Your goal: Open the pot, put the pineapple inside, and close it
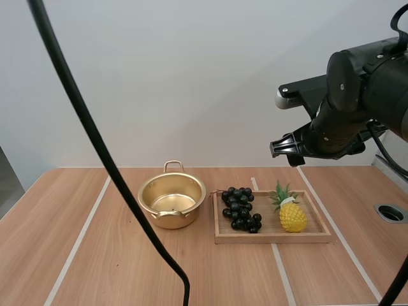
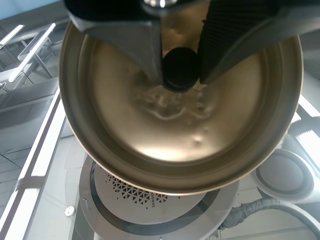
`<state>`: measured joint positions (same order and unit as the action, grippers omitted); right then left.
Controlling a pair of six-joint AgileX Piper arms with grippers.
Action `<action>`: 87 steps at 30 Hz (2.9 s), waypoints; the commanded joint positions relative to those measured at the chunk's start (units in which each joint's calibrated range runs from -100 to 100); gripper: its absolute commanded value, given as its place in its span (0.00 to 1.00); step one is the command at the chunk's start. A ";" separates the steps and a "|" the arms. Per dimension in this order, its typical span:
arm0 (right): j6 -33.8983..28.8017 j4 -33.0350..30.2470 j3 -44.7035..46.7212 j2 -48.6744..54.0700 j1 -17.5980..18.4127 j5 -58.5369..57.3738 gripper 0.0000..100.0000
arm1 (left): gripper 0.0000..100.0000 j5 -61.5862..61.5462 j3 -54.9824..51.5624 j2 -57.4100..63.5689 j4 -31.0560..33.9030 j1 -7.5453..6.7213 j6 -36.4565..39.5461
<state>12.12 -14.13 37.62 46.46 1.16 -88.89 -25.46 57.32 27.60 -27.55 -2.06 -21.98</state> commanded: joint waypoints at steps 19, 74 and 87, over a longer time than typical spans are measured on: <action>-22.12 -24.39 -0.35 -8.34 -0.14 11.62 1.00 | 0.00 -2.59 0.33 1.07 -0.91 -0.15 0.39; -9.46 -6.74 4.20 -35.71 -0.14 12.29 1.00 | 0.00 -6.39 0.33 -0.30 -0.45 -0.15 -0.12; -8.48 -7.34 4.20 -41.29 -0.14 15.29 1.00 | 0.00 -7.22 0.33 -0.30 -0.45 -0.15 -0.49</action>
<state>2.71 -21.16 41.72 5.18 1.16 -74.64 -32.02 57.62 27.49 -27.85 -2.06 -22.31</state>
